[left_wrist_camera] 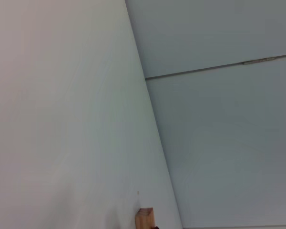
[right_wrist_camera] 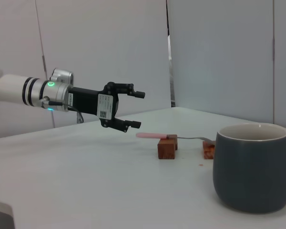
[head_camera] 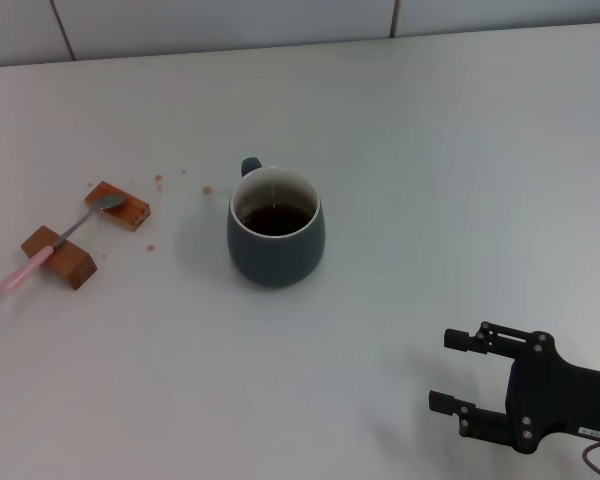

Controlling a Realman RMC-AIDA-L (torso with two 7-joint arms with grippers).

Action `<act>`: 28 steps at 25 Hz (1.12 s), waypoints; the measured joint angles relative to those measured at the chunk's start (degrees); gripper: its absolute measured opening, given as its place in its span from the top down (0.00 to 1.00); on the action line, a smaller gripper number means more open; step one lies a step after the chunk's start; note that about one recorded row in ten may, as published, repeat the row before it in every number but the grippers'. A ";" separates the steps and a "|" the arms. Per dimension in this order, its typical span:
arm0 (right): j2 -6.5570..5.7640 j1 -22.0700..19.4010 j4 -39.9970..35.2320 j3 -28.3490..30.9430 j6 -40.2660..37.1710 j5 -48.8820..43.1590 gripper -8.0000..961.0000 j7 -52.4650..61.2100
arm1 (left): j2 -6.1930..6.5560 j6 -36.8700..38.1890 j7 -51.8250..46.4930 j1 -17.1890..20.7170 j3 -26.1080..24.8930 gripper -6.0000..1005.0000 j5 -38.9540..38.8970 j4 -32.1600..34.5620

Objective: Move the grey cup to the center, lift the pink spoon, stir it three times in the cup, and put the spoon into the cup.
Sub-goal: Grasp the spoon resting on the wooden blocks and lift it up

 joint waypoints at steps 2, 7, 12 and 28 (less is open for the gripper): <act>0.00 0.03 0.00 0.00 0.00 0.00 0.26 0.00 | -0.01 -0.20 -0.07 -0.04 0.30 0.21 0.04 -0.47; 0.00 0.11 0.00 0.00 -0.01 0.00 0.26 0.00 | -0.15 -1.06 -0.41 -0.22 1.36 0.21 0.07 -1.15; 0.00 0.20 0.00 0.00 0.00 0.00 0.26 0.00 | -0.34 -1.84 -0.80 -0.32 1.89 0.21 0.09 -1.68; 0.00 0.81 0.03 -0.08 0.21 0.00 0.26 0.00 | -0.71 -3.77 -1.55 -0.73 2.87 0.21 0.10 -5.05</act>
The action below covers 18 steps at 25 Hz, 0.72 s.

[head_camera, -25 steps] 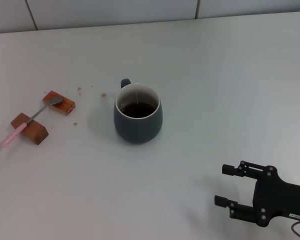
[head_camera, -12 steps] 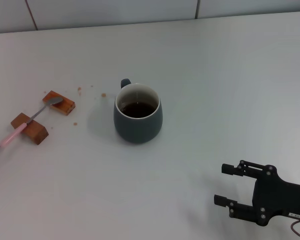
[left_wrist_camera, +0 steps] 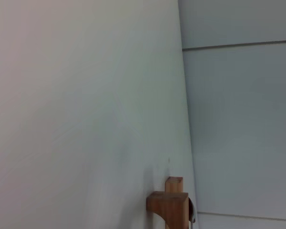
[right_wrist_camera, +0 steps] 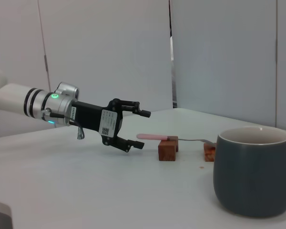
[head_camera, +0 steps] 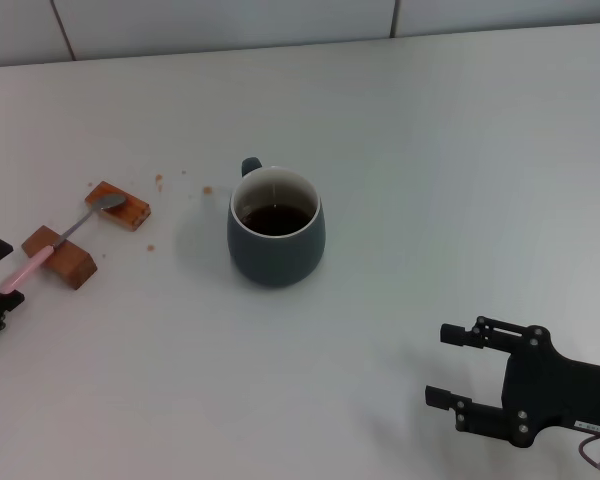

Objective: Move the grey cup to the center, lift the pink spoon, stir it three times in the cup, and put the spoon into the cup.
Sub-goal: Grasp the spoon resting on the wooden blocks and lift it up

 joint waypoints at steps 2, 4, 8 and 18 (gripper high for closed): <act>0.00 0.06 -0.01 -0.01 0.03 0.00 0.26 0.00 | -0.34 -0.41 -0.18 -0.24 0.00 0.21 0.00 -0.02; 0.00 0.15 -0.01 -0.01 0.05 0.00 0.26 0.00 | -0.49 -0.64 -0.30 -0.37 0.00 0.21 0.00 -0.03; 0.00 0.28 -0.02 0.05 0.16 0.00 0.26 0.05 | -1.12 -1.62 -0.65 -1.02 0.00 0.22 0.00 -0.04; 0.00 0.94 -0.02 0.08 0.32 0.00 0.26 0.75 | -2.01 -3.31 -1.30 -2.06 -0.17 0.25 -0.02 -0.12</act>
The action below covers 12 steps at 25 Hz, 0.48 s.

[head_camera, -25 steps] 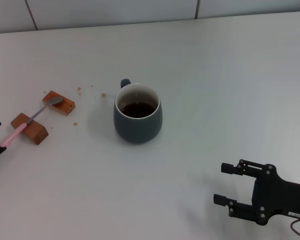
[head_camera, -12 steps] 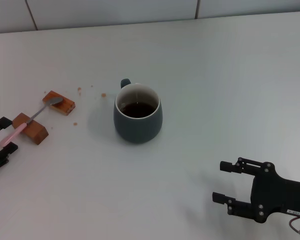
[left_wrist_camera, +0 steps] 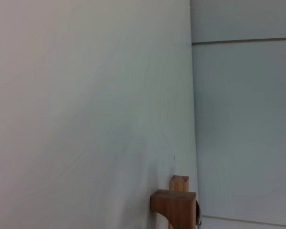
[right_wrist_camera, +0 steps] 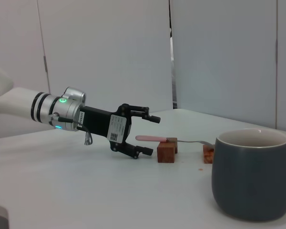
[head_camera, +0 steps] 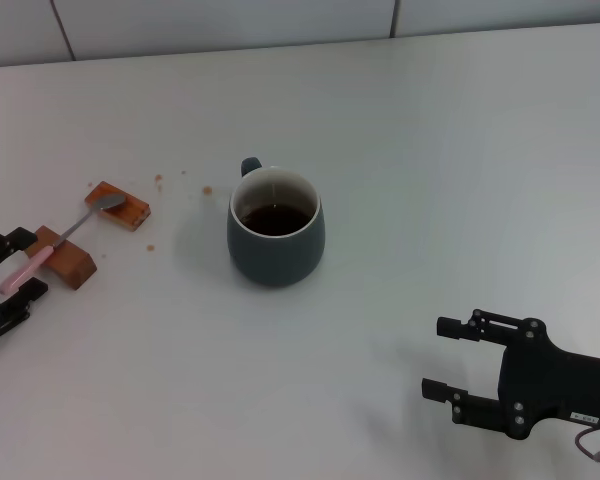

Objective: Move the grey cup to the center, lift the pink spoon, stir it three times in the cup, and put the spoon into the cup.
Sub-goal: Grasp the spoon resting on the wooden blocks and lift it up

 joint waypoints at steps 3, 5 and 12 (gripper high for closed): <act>0.00 0.09 0.00 0.00 0.09 0.00 0.26 0.02 | -0.04 -0.03 -0.09 -0.13 -0.12 0.26 -0.13 0.00; 0.00 0.22 0.00 0.01 0.15 0.00 0.26 0.03 | -0.06 -0.14 -0.11 -0.17 -0.21 0.26 -0.23 0.00; 0.00 0.85 -0.06 0.00 0.20 0.00 0.26 0.72 | -0.08 -0.69 -0.74 -0.48 -0.27 0.28 -0.23 0.00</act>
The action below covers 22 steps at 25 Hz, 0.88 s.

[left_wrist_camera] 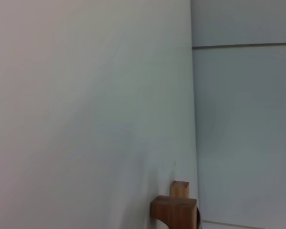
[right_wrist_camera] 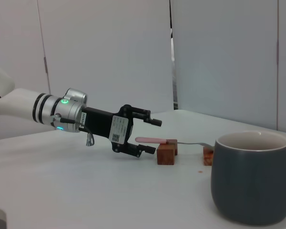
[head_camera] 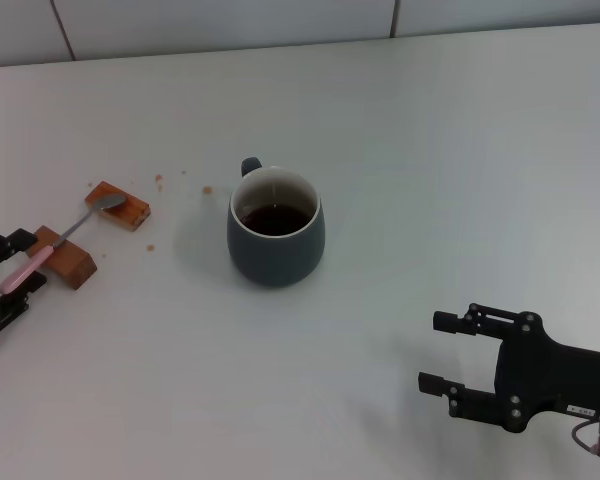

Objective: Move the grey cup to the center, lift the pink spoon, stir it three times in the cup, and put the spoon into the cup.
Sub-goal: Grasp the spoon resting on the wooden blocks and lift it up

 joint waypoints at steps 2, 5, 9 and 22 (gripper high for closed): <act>0.00 0.06 -0.01 0.00 0.04 0.00 0.26 0.01 | -0.02 -0.41 -0.38 -0.04 0.09 0.31 0.13 0.00; 0.00 0.08 -0.03 0.00 0.07 0.00 0.26 0.02 | -0.09 -0.57 -0.50 -0.20 0.32 0.41 0.17 -0.43; 0.00 0.08 -0.03 0.00 0.07 0.00 0.26 0.03 | -0.09 -0.57 -0.50 -0.27 0.34 0.52 0.16 -0.69; 0.00 0.08 0.07 -0.16 0.50 0.00 0.26 0.02 | -0.13 -0.79 0.11 -0.29 0.35 0.65 0.16 -0.70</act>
